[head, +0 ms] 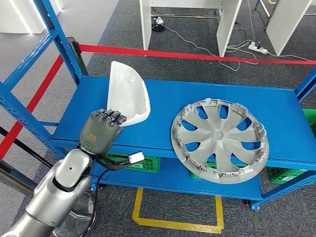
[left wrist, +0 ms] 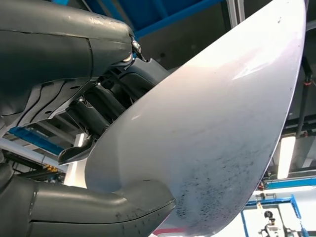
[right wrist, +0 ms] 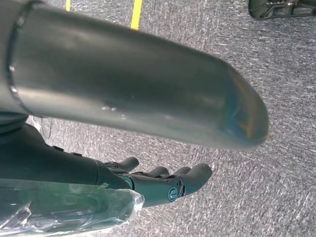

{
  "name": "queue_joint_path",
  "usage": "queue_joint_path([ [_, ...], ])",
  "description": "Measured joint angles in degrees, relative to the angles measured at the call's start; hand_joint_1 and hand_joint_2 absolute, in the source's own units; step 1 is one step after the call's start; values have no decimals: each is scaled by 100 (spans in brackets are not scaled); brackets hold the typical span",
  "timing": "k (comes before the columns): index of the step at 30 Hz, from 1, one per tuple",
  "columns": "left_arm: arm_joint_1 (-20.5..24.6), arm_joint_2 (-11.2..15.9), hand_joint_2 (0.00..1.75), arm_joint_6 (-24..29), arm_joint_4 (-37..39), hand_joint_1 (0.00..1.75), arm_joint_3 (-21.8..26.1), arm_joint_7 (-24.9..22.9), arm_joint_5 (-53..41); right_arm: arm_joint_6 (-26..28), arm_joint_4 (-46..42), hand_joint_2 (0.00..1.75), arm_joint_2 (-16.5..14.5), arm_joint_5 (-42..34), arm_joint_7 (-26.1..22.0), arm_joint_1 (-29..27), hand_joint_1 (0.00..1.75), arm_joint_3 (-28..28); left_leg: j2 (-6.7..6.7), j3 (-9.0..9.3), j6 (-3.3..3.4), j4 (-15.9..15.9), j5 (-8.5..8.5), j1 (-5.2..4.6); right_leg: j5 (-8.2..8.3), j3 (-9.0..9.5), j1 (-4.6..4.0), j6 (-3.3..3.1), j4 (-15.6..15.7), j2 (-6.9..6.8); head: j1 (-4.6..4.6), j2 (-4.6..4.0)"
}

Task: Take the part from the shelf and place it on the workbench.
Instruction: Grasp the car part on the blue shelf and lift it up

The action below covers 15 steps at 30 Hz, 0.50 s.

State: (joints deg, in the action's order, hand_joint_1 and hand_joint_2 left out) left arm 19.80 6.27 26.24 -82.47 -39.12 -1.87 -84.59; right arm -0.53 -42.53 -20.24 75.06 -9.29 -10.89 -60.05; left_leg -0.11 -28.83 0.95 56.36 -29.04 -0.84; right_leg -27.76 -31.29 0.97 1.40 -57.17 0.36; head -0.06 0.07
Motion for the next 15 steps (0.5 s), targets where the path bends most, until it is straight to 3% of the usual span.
queue_joint_path([
  [6,-56,44,175,-54,-4,175,30,-42,-4,-7,19,0,-9,124,-32,54,0,-129,0,-15,25,29,-10,-26,15,-4,25,28,3,0,-2,0],
  [11,-60,59,175,-90,-17,175,57,-73,-4,-2,43,0,-15,185,-54,96,0,-234,13,-33,140,-13,78,-29,30,-30,47,125,8,0,-2,0],
  [13,-61,56,175,-126,-33,175,65,-81,-4,8,54,0,-15,217,-70,109,0,-284,35,-56,198,-77,149,2,-229,-185,41,147,-302,-5,8,0],
  [15,-82,58,175,-159,-36,175,67,-87,-4,15,67,0,-15,245,-85,134,0,-329,52,-107,225,-78,179,5,-636,-497,40,160,-1035,-8,12,0],
])
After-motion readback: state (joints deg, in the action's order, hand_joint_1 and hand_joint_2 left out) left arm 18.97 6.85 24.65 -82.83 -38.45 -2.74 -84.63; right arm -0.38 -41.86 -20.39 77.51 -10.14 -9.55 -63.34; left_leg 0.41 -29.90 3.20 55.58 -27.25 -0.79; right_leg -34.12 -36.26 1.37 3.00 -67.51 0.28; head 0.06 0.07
